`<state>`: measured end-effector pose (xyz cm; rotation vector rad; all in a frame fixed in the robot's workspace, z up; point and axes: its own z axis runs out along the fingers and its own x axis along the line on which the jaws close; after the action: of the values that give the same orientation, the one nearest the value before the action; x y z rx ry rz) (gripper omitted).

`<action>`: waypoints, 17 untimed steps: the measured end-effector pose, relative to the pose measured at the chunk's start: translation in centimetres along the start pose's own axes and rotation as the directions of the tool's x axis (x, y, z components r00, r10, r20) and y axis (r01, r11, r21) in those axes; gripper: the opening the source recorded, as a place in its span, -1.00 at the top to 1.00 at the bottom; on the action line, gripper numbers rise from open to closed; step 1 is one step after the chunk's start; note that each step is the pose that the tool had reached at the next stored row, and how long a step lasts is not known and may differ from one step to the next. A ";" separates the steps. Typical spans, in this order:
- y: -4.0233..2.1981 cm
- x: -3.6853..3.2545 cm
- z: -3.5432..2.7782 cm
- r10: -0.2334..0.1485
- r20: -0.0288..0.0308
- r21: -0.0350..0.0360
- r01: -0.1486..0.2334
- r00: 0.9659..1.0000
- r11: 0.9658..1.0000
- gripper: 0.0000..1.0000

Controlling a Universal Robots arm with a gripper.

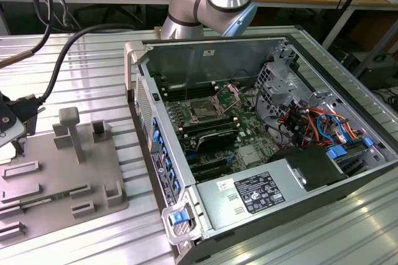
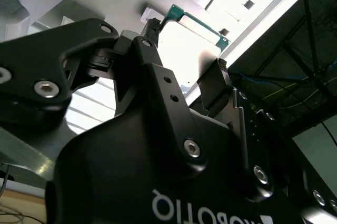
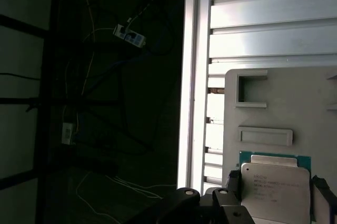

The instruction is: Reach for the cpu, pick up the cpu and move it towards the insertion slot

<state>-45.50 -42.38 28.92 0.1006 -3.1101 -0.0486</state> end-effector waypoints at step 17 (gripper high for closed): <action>0.01 -0.01 -0.52 0.000 -0.003 -0.001 0.000 1.000 1.000 -0.09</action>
<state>-45.47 -42.39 29.44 0.1005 -3.1074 -0.0496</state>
